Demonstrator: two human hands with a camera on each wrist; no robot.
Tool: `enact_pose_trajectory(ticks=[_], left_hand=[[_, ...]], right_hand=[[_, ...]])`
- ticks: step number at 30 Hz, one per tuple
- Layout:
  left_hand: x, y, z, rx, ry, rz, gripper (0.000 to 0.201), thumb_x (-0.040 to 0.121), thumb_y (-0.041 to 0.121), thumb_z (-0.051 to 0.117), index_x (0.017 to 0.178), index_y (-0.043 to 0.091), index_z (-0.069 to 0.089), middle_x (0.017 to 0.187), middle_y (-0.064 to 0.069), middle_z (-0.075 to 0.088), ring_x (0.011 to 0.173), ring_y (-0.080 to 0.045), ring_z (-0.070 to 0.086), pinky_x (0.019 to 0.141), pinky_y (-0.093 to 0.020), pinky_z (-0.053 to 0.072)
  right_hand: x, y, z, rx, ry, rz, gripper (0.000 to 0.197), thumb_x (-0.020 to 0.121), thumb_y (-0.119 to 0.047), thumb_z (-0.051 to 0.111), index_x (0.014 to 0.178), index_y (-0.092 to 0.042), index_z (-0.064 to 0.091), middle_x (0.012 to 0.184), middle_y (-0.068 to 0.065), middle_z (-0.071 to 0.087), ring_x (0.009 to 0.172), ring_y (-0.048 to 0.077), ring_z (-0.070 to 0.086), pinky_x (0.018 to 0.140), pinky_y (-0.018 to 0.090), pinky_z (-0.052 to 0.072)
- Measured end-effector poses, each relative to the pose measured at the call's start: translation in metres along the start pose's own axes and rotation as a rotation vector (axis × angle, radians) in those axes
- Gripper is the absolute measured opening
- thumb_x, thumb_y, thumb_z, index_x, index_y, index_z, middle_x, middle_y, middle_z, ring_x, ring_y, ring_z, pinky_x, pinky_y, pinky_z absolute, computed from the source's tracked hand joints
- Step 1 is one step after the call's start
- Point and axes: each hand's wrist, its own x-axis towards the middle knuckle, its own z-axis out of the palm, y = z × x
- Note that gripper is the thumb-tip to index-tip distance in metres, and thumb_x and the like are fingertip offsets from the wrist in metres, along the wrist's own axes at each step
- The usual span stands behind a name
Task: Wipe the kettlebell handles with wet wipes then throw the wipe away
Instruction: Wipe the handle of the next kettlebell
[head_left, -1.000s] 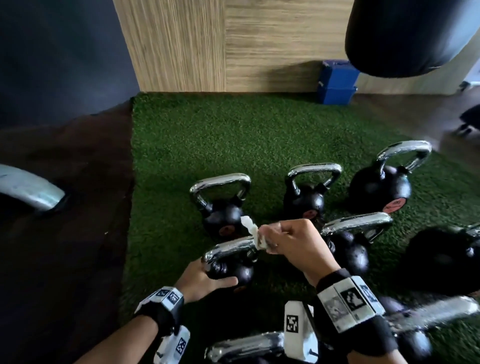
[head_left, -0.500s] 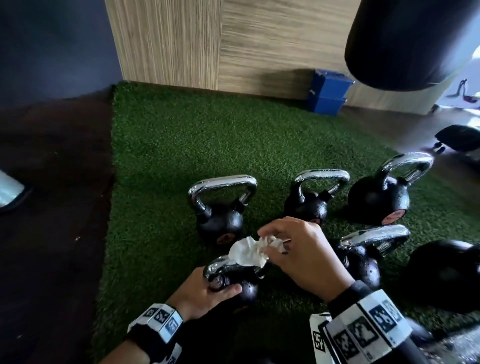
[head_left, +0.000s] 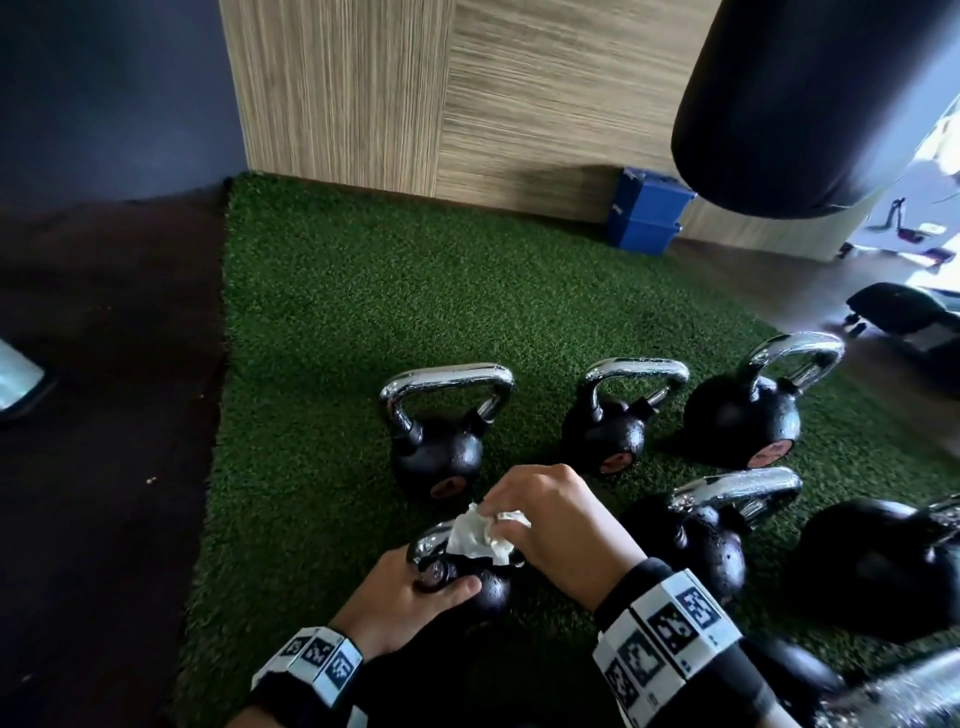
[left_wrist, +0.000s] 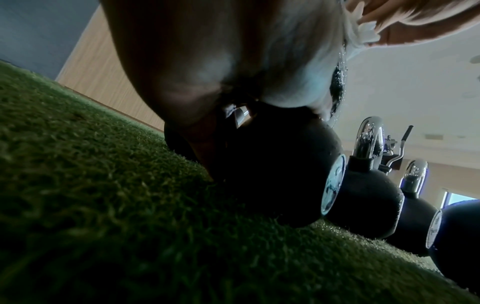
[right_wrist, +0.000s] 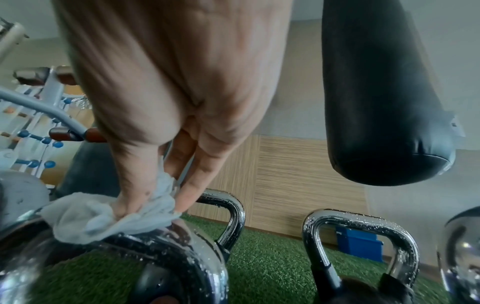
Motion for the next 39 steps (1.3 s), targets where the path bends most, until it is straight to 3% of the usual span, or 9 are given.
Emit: enact_pose_trajectory(ticks=[8,14,16,21,24,27,32,35,39], left_hand=[[-0.006,0.003,0.002,0.046,0.050,-0.030,0.033,0.080,0.063,0.075,0.112,0.058,0.067,0.104,0.033,0.072,0.100,0.012,0.067,0.084,-0.004,0.046],[-0.003,0.002,0.003,0.081,0.029,-0.035,0.050,0.080,0.066,0.073,0.124,0.042,0.068,0.113,0.027,0.072,0.106,0.008,0.067,0.097,-0.022,0.053],[-0.004,0.004,0.003,0.063,0.023,-0.036,0.049,0.081,0.064,0.074,0.124,0.042,0.068,0.114,0.029,0.072,0.108,0.009,0.066,0.097,-0.020,0.052],[-0.007,0.005,0.002,0.031,0.028,-0.061,0.044,0.079,0.068,0.075,0.119,0.052,0.067,0.109,0.030,0.073,0.103,0.009,0.068,0.087,-0.008,0.050],[-0.006,0.005,0.003,0.039,0.032,-0.054,0.045,0.079,0.069,0.073,0.121,0.053,0.065,0.112,0.031,0.071,0.106,0.009,0.067,0.090,-0.008,0.050],[-0.006,0.001,0.004,0.009,0.027,-0.067,0.047,0.080,0.066,0.076,0.123,0.053,0.064,0.115,0.028,0.072,0.109,0.007,0.067,0.094,-0.014,0.051],[-0.005,0.002,0.004,0.015,0.027,-0.052,0.048,0.080,0.065,0.077,0.125,0.053,0.063,0.118,0.028,0.071,0.112,0.006,0.066,0.097,-0.018,0.052],[-0.005,0.007,0.003,0.135,0.042,-0.091,0.049,0.075,0.080,0.068,0.120,0.062,0.060,0.112,0.038,0.068,0.107,0.014,0.063,0.093,-0.018,0.052],[-0.009,0.018,0.000,0.393,0.075,-0.176,0.053,0.058,0.103,0.045,0.105,0.079,0.052,0.091,0.051,0.059,0.084,0.024,0.054,0.072,-0.007,0.041]], right_hand=[[-0.001,0.013,-0.002,-0.058,0.039,0.046,0.022,0.079,-0.003,0.078,0.094,-0.019,0.078,0.098,-0.008,0.073,0.089,0.004,0.068,0.085,0.019,0.055],[-0.006,0.039,-0.005,-0.008,0.142,0.063,0.025,0.075,0.001,0.079,0.089,-0.020,0.081,0.093,-0.009,0.076,0.084,0.001,0.069,0.081,0.011,0.053],[-0.007,0.050,-0.008,-0.006,0.147,0.125,0.028,0.077,0.000,0.078,0.090,-0.025,0.081,0.093,-0.012,0.076,0.086,0.001,0.068,0.082,0.013,0.052],[-0.007,0.062,-0.004,0.010,0.144,0.158,0.031,0.075,-0.004,0.077,0.089,-0.032,0.080,0.086,-0.022,0.073,0.086,-0.008,0.065,0.074,-0.003,0.040],[-0.007,0.070,-0.001,0.046,0.127,0.198,0.029,0.076,-0.003,0.077,0.088,-0.029,0.081,0.074,-0.025,0.067,0.079,-0.020,0.059,0.068,-0.003,0.039],[-0.006,0.075,0.007,0.079,0.084,0.197,0.016,0.077,-0.008,0.082,0.082,-0.023,0.082,0.064,-0.020,0.065,0.065,-0.013,0.060,0.061,0.001,0.040],[-0.004,0.091,0.015,0.172,0.094,0.239,0.016,0.073,-0.013,0.087,0.079,-0.028,0.081,0.063,-0.025,0.068,0.067,-0.012,0.062,0.060,0.004,0.044],[-0.002,0.096,0.029,0.172,0.027,0.313,0.017,0.073,-0.007,0.082,0.076,-0.024,0.080,0.069,-0.005,0.073,0.069,0.003,0.063,0.065,0.020,0.052],[-0.004,0.099,0.048,0.155,-0.007,0.343,0.039,0.067,-0.009,0.084,0.051,-0.038,0.063,0.053,-0.011,0.056,0.062,0.001,0.051,0.056,0.010,0.037]])
